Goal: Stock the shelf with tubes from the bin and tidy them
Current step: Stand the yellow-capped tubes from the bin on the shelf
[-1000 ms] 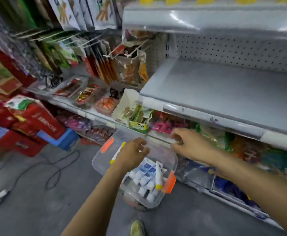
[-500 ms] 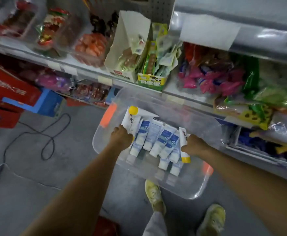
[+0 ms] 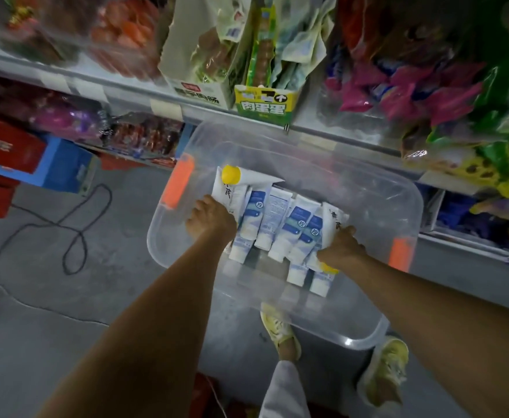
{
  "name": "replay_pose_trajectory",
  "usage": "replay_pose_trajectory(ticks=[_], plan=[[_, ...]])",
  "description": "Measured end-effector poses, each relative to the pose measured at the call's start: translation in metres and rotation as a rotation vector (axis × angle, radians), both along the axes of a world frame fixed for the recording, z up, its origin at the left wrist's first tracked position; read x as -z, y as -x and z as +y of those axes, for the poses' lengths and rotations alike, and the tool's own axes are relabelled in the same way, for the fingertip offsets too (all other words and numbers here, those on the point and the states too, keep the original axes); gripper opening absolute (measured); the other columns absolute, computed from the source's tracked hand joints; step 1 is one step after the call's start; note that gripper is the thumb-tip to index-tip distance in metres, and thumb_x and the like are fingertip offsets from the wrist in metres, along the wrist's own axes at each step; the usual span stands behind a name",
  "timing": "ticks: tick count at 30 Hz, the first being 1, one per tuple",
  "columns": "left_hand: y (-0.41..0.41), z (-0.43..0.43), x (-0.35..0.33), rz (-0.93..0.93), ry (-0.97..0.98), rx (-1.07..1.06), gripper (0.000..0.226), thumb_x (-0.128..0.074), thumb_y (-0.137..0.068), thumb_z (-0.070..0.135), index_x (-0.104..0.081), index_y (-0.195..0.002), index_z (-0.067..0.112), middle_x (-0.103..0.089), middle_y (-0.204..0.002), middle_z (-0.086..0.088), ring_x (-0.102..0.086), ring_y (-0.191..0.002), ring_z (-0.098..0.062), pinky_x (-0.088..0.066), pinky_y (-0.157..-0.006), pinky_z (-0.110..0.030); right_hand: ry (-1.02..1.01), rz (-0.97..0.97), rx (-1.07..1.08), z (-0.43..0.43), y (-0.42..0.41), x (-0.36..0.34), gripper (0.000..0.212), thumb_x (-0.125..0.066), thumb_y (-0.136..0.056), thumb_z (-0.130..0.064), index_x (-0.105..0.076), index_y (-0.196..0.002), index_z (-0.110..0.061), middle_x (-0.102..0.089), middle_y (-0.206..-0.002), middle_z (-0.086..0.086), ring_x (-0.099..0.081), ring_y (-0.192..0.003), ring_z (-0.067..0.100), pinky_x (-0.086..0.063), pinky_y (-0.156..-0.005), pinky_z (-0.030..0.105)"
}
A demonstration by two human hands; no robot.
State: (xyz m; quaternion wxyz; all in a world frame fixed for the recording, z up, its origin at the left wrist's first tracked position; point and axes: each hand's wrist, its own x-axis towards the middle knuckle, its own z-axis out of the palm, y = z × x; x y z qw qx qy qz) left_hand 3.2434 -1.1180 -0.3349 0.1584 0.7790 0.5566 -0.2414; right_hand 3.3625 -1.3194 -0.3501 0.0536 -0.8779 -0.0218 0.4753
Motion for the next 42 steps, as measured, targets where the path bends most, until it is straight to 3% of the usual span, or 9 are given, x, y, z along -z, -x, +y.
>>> replay_pose_trajectory(ticks=[2,5,13,17,26,29,35,39,42], plan=[[-0.005,-0.004,-0.011,-0.163,0.251,-0.283,0.053,-0.05,-0.094,0.03,-0.038,-0.137,0.0,-0.047,-0.135,-0.02,-0.05,-0.122,-0.038,-0.045,-0.096,-0.045,-0.088,0.049,0.145,0.003,-0.001,-0.009,0.08,-0.077,-0.075,-0.024,-0.034,-0.135,0.006,-0.057,-0.119,0.016,-0.057,-0.112,0.03,-0.047,-0.091,0.033],[-0.004,-0.031,-0.034,-0.477,0.578,-0.726,0.035,-0.053,-0.095,0.023,-0.055,-0.121,0.0,-0.058,-0.095,-0.017,-0.061,-0.077,-0.031,-0.048,-0.058,-0.033,-0.232,0.157,0.286,0.007,0.0,-0.035,0.043,-0.072,-0.075,-0.019,-0.061,-0.111,0.002,-0.06,-0.085,0.011,-0.06,-0.075,0.026,-0.049,-0.061,0.03],[-0.014,-0.116,-0.117,-0.719,0.686,-0.774,0.006,-0.059,-0.087,0.009,-0.061,-0.09,0.005,-0.061,-0.067,-0.007,-0.06,-0.053,-0.019,-0.053,-0.051,-0.026,-0.517,0.251,0.203,-0.026,-0.006,-0.142,0.033,-0.067,-0.08,-0.013,-0.051,-0.108,-0.009,-0.054,-0.066,0.011,-0.048,-0.041,0.017,-0.032,-0.038,0.018],[-0.025,-0.167,-0.168,-0.886,0.619,-0.704,0.025,-0.06,-0.086,0.004,-0.062,-0.11,-0.003,-0.066,-0.075,-0.013,-0.063,-0.062,-0.022,-0.053,-0.056,-0.029,-0.671,0.166,0.124,-0.076,-0.021,-0.201,0.03,-0.066,-0.086,-0.033,-0.046,-0.1,-0.015,-0.056,-0.071,0.011,-0.044,-0.041,0.018,-0.029,-0.036,0.018],[-0.075,-0.329,-0.295,-1.222,0.532,-0.497,0.023,-0.067,-0.078,0.002,-0.06,-0.099,0.008,-0.066,-0.095,-0.021,-0.063,-0.08,-0.029,-0.053,-0.068,-0.037,-0.845,-0.034,-0.027,-0.232,-0.08,-0.321,0.025,-0.047,-0.091,-0.033,-0.049,-0.111,-0.017,-0.059,-0.087,0.01,-0.054,-0.058,0.022,-0.042,-0.048,0.027],[-0.096,-0.379,-0.327,-1.299,0.504,-0.448,0.035,-0.065,-0.084,0.004,-0.051,-0.115,0.015,-0.069,-0.096,-0.014,-0.067,-0.074,-0.019,-0.056,-0.059,-0.033,-0.894,-0.073,-0.047,-0.284,-0.101,-0.362,0.035,-0.049,-0.086,-0.036,-0.044,-0.117,-0.02,-0.059,-0.098,0.011,-0.059,-0.068,0.027,-0.052,-0.061,0.039],[-0.142,-0.456,-0.402,-1.42,0.366,-0.257,0.051,-0.068,-0.083,0.003,-0.042,-0.124,0.016,-0.061,-0.113,-0.003,-0.06,-0.1,-0.016,-0.055,-0.078,-0.034,-1.044,-0.195,-0.154,-0.377,-0.142,-0.445,0.041,-0.06,-0.082,-0.031,-0.039,-0.117,-0.026,-0.059,-0.112,0.003,-0.071,-0.087,0.034,-0.056,-0.075,0.058],[-0.17,-0.491,-0.451,-1.484,0.31,-0.104,0.047,-0.065,-0.086,0.005,-0.039,-0.122,0.019,-0.057,-0.109,0.005,-0.057,-0.095,-0.008,-0.05,-0.066,-0.019,-1.168,-0.314,-0.112,-0.415,-0.162,-0.486,0.037,-0.059,-0.089,-0.026,-0.038,-0.12,-0.023,-0.056,-0.117,0.0,-0.066,-0.094,0.026,-0.058,-0.072,0.043],[-0.191,-0.506,-0.484,-1.503,0.317,-0.027,0.037,-0.062,-0.09,0.011,-0.041,-0.119,0.022,-0.058,-0.112,-0.003,-0.061,-0.098,-0.02,-0.058,-0.069,-0.033,-1.323,-0.338,-0.05,-0.435,-0.175,-0.515,0.037,-0.058,-0.093,-0.02,-0.038,-0.124,-0.023,-0.056,-0.118,0.0,-0.066,-0.095,0.028,-0.057,-0.074,0.04]])
